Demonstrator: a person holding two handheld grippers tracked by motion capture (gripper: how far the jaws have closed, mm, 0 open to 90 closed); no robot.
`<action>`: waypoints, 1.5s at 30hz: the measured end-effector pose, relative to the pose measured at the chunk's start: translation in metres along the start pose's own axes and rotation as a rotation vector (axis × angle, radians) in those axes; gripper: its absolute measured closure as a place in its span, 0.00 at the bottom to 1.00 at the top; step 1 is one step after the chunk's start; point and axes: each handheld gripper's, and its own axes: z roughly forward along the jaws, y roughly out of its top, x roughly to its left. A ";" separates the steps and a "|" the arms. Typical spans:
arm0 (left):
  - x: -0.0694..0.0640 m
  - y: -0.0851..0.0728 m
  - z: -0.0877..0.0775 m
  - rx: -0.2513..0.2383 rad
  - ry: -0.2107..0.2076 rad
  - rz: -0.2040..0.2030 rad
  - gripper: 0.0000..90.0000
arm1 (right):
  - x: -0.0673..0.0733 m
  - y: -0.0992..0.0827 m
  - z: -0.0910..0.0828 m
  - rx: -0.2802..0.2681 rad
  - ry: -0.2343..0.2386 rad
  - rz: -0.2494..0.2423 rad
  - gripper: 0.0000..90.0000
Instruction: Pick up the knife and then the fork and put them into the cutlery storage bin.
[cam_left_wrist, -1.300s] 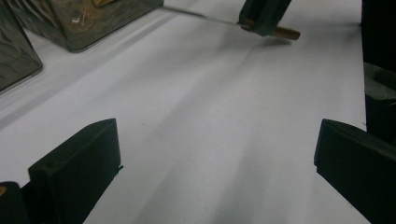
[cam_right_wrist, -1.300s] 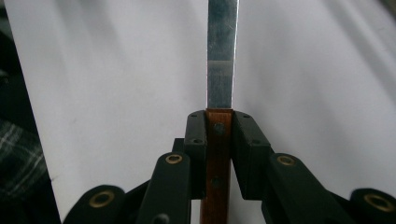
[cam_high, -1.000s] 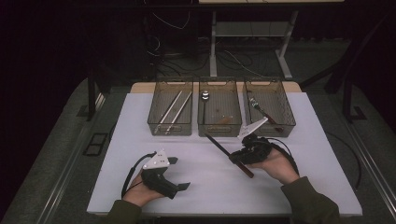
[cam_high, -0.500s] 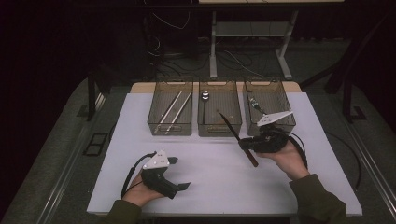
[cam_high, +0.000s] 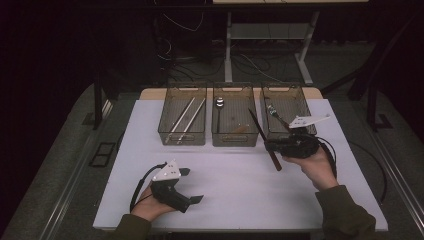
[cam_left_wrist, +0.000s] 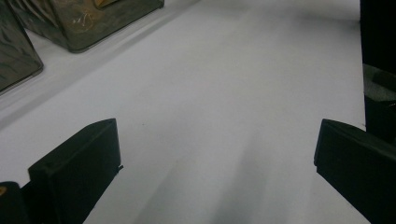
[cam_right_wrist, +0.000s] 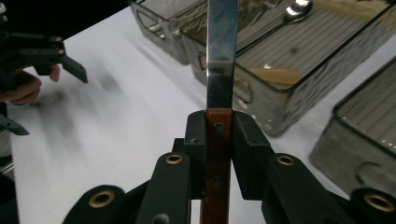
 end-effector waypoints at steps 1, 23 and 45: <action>0.000 0.000 0.000 0.001 0.000 0.000 0.00 | -0.001 0.000 -0.001 -0.002 -0.006 0.001 0.86; 0.007 0.000 -0.004 -0.002 0.008 0.003 0.00 | -0.041 0.023 -0.028 -0.102 -0.164 0.035 0.86; 0.004 0.000 -0.001 -0.002 -0.004 0.005 0.00 | -0.096 0.048 -0.014 -0.133 -0.349 0.113 0.86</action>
